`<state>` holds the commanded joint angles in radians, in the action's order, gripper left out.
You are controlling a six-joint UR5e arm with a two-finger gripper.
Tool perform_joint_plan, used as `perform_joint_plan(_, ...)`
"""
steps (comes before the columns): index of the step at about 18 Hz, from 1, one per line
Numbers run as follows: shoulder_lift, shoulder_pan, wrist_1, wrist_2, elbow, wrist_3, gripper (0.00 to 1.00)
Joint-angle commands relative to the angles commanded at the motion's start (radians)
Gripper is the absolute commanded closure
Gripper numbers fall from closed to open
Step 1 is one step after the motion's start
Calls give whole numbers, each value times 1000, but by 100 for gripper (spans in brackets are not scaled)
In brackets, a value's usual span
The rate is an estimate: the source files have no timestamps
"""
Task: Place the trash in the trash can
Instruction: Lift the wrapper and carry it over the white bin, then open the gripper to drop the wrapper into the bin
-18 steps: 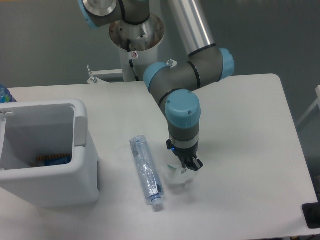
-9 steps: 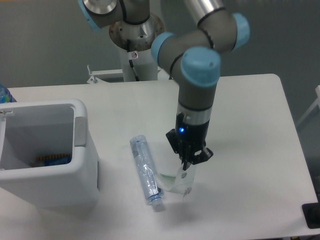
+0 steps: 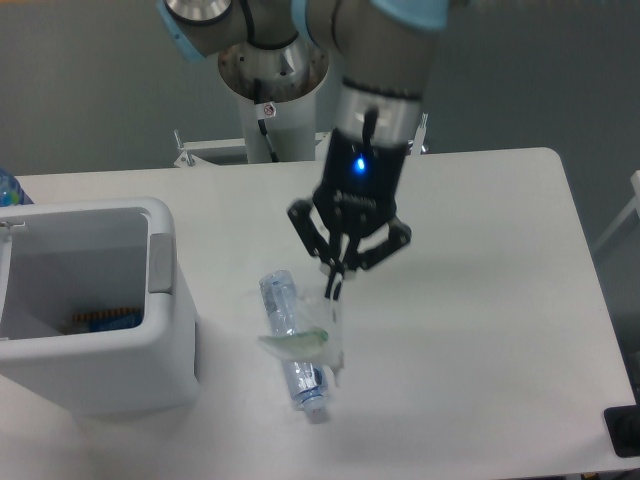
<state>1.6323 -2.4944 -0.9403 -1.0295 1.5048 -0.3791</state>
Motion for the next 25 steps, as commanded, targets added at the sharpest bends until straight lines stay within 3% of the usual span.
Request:
perform_joint_plan(5, -66, 73, -2, 43, 12, 57, 100)
perform_joint_plan(9, -54, 224, -2, 40, 49, 66, 100)
perform_joint_plan(12, -63, 258, 0, 42, 100, 62, 100)
perform_joint_plan(14, -54, 293, 0, 39, 107, 52, 88)
perform_joint_plan(15, -55, 298, 2, 39, 116, 51, 73)
perform_joint_plan(17, -52, 298, 6, 37, 112, 36, 11)
perform_joint_plan(18, -54, 296, 11, 35, 110, 46, 0)
perform_joint_plan(22, -51, 289, 12, 35, 100, 112, 0)
perform_joint_plan(25, -49, 241, 14, 34, 97, 129, 0)
